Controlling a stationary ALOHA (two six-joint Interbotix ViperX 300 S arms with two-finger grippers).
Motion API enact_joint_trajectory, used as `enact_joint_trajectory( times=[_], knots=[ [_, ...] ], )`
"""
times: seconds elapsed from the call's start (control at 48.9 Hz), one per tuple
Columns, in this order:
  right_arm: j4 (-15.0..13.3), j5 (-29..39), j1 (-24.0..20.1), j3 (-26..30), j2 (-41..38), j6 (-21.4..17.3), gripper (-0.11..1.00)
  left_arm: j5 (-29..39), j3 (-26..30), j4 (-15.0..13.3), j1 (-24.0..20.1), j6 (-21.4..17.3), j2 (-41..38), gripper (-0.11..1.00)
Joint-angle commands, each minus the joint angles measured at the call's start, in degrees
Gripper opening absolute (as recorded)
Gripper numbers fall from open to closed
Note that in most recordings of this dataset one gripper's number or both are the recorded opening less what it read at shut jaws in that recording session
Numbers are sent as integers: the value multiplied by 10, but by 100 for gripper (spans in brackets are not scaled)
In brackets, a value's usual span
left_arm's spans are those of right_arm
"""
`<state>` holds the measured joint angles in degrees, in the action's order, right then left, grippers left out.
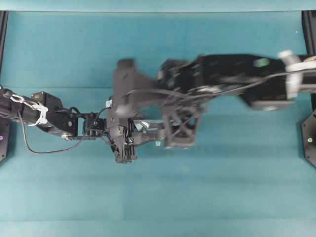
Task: Hand over the silver zip bag and make it stand upright.
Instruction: 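Open the right gripper and retract it to the right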
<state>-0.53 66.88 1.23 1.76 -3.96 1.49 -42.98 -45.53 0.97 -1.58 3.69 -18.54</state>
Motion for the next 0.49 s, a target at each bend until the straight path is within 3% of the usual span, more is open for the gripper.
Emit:
enact_joint_trajectory(
  times=[0.0, 0.266, 0.471],
  knots=[
    [-6, -12, -1, -9, 50, -16, 94, -2, 2, 2, 3, -3, 3, 30],
    [-7, -103, -9, -127, 170, -46, 94, -2, 1, 2, 6, -3, 2, 30],
    [-7, -246, -13, -252, 269, -68, 94, -2, 1, 2, 12, -3, 3, 30]
  ],
)
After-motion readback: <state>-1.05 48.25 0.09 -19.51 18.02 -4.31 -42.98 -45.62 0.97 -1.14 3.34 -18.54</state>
